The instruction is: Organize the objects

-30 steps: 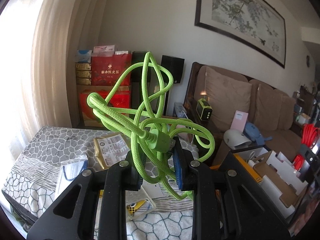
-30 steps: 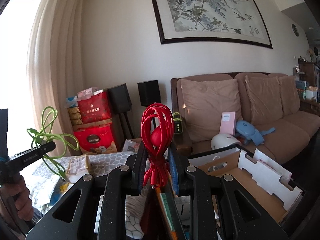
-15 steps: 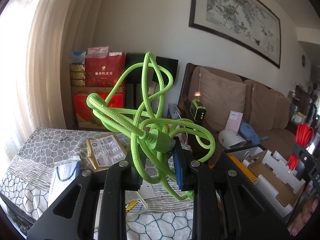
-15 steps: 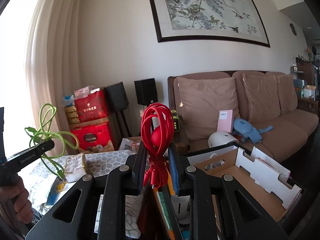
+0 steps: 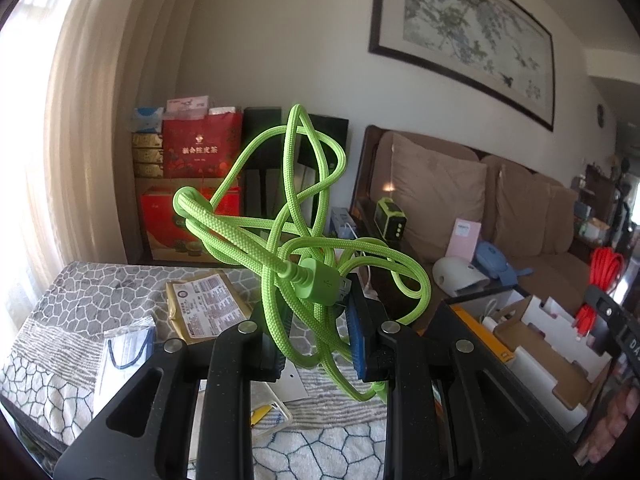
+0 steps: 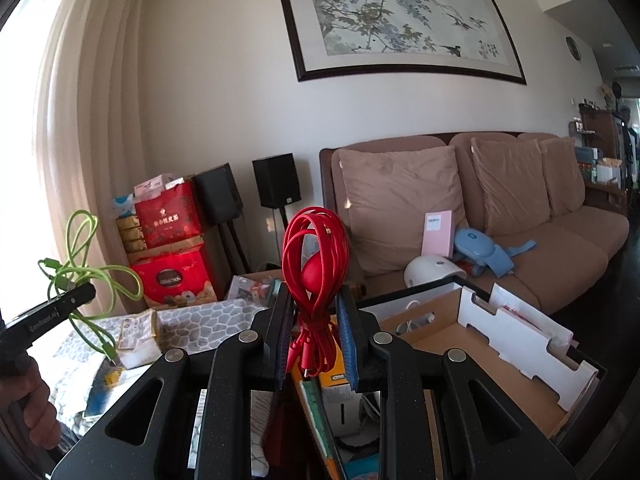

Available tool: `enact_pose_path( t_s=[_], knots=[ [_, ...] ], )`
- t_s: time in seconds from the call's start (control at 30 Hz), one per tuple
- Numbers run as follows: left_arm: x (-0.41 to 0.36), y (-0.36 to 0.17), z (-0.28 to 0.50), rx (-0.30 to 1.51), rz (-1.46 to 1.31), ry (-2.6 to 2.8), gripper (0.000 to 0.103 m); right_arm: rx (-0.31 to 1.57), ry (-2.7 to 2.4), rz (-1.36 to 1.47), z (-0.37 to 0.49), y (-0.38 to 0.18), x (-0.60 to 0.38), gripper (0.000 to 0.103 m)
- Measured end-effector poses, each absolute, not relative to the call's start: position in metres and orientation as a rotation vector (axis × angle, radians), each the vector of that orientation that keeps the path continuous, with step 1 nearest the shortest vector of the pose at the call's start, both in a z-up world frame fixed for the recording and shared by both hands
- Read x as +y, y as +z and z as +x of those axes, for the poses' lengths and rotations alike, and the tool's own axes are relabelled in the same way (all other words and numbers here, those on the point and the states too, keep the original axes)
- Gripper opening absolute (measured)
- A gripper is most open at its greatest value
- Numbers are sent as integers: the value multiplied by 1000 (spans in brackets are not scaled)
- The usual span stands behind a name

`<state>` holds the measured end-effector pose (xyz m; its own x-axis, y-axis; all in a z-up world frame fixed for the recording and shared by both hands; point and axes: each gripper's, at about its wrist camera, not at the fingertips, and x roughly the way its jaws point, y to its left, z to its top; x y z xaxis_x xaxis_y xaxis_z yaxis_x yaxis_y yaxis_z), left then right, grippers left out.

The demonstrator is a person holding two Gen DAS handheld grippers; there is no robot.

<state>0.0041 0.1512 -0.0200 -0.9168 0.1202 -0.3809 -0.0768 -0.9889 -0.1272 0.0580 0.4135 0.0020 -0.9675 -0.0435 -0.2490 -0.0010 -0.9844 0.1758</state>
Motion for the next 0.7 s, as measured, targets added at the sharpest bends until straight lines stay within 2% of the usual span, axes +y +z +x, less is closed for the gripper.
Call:
enact_pose_path(
  t_s=[0.7],
  knots=[
    [170, -18, 6, -136, -627, 2902, 23, -339, -3137, 444, 54, -2, 432, 21]
  ],
)
